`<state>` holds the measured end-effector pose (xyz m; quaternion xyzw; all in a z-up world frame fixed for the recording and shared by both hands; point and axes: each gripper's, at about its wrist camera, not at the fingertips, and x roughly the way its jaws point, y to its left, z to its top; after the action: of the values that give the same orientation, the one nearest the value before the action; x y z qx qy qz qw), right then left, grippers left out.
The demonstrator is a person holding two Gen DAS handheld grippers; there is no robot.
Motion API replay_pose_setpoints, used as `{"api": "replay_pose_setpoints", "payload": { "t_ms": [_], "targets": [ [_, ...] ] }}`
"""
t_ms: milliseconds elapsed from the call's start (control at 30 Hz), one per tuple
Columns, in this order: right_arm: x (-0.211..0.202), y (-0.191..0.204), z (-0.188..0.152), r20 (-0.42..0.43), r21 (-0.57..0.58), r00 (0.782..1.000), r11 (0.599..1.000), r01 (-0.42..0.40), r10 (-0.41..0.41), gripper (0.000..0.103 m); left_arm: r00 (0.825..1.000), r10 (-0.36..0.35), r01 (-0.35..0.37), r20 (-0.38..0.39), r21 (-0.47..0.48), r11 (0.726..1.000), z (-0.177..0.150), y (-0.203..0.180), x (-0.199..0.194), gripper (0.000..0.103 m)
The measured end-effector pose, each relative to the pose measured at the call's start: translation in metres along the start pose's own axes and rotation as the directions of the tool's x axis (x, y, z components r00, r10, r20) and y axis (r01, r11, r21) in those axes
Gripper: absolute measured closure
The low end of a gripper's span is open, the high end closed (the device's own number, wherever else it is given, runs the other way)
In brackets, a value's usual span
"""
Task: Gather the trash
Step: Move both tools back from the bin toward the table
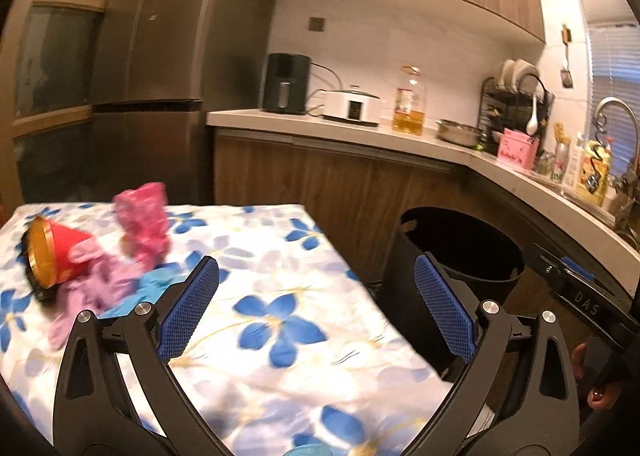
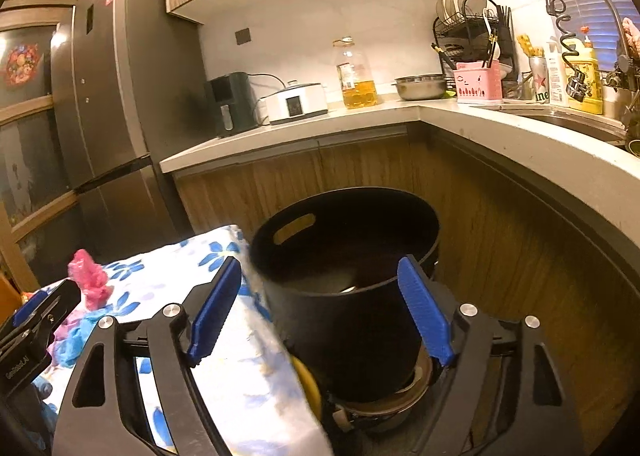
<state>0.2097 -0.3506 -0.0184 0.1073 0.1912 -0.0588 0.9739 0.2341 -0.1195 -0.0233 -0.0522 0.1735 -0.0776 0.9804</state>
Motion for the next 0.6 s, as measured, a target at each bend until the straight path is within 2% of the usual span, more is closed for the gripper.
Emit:
{"api": "replay_pose_setpoints", "payload": {
  "t_ms": [267, 600],
  "targets": [
    [-0.013, 0.04, -0.017, -0.003, -0.012, 0.998, 0.998, -0.068, 0.068, 0.024, 0.994, 0.101, -0.099, 0.032, -0.045, 0.994, -0.009, 0.046, -0.036, 0.007],
    [-0.015, 0.1, -0.04, -0.027, -0.043, 0.986, 0.986, -0.163, 0.162, 0.024, 0.964, 0.258, -0.254, 0.06, -0.076, 0.964, -0.019, 0.101, -0.07, 0.007]
  ]
}}
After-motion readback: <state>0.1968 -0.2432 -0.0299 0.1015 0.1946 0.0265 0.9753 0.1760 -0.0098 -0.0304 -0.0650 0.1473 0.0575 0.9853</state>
